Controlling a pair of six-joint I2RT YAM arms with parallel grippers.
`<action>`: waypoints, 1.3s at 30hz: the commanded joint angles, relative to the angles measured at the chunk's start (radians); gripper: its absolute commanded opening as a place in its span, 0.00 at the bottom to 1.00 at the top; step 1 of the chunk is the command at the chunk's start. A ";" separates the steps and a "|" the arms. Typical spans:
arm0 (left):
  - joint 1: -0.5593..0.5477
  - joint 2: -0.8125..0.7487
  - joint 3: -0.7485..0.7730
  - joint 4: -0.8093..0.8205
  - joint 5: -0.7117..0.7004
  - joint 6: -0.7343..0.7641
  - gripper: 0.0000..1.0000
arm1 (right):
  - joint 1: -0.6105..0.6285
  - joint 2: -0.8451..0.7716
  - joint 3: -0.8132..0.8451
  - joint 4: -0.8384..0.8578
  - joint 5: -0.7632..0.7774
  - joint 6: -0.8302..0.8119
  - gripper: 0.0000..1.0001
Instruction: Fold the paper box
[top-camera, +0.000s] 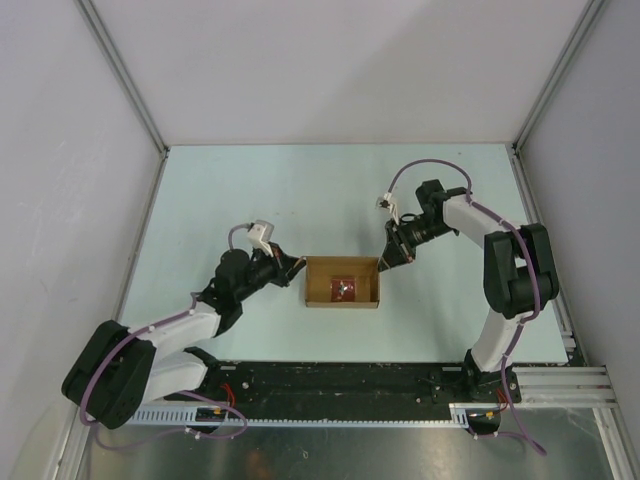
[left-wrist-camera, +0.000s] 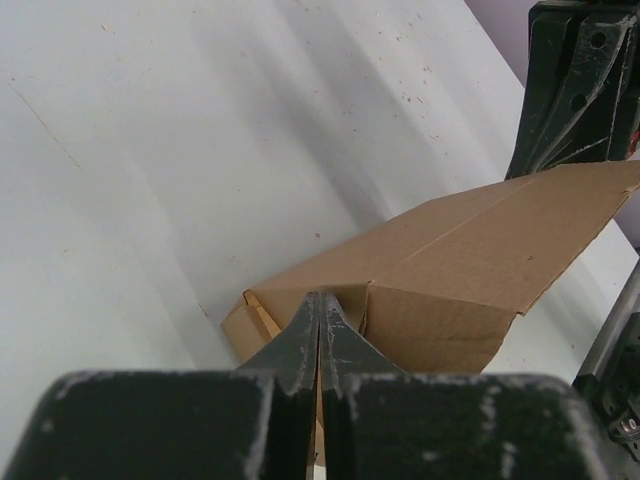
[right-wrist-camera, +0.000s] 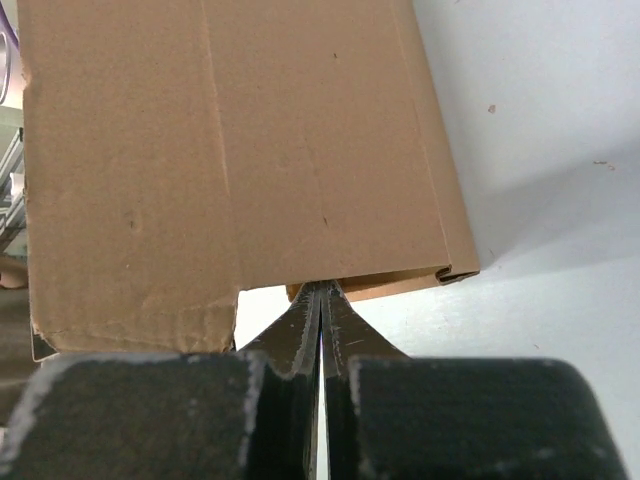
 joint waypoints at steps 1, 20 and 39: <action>-0.014 0.003 -0.003 0.038 -0.002 -0.020 0.00 | 0.015 -0.010 0.003 -0.040 -0.030 -0.049 0.00; -0.028 -0.035 -0.107 0.049 -0.039 -0.037 0.00 | 0.011 0.059 0.003 -0.138 0.006 -0.164 0.00; -0.088 0.049 -0.069 0.092 -0.044 -0.046 0.00 | 0.018 0.045 0.003 -0.162 -0.029 -0.177 0.00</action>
